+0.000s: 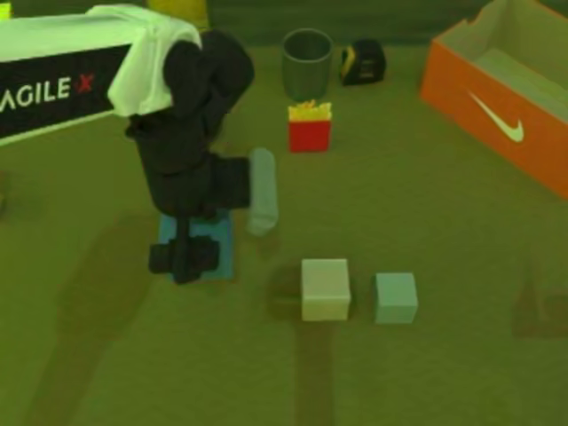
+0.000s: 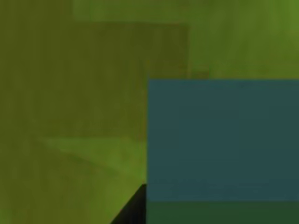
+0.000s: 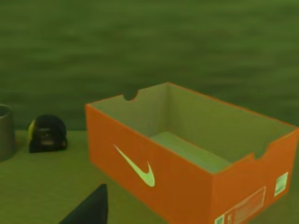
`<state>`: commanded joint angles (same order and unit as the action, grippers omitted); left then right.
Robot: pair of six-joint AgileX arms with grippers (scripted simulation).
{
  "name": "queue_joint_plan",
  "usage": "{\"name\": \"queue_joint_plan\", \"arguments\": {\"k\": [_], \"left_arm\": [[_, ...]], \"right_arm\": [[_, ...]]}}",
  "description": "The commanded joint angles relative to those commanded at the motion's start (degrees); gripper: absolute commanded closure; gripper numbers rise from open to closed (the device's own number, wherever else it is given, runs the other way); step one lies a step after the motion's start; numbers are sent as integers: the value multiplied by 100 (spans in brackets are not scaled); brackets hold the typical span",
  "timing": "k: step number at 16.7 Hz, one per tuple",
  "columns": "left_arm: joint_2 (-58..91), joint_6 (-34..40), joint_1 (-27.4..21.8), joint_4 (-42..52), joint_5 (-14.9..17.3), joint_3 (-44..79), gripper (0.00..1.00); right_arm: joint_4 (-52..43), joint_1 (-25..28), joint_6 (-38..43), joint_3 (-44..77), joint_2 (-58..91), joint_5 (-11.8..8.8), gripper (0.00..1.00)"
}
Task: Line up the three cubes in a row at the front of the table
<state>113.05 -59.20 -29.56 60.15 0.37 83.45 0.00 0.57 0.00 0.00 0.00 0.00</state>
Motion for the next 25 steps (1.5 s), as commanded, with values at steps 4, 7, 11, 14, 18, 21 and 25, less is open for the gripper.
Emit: {"name": "queue_joint_plan", "arguments": {"k": [4,7,11,14,18,21,25], "left_arm": [[-130,20,-208,-22,-2,-141,100],[-96,7,-190,-35,-1,-133,100],[150,24,-220,-642,4,-454,100],[415,55,-234,-1250,0,-780,100],[519,54,-252,-1434,2,-903,100],[519,54,-252,-1434,2,-903,85],[519,54,-252,-1434,2,-903,55]], "right_arm": [[0,0,0,0,0,0,0],[0,0,0,0,0,0,0],[0,0,0,0,0,0,0],[0,0,0,0,0,0,0],[0,0,0,0,0,0,0],[0,0,0,0,0,0,0],[0,0,0,0,0,0,0]]}}
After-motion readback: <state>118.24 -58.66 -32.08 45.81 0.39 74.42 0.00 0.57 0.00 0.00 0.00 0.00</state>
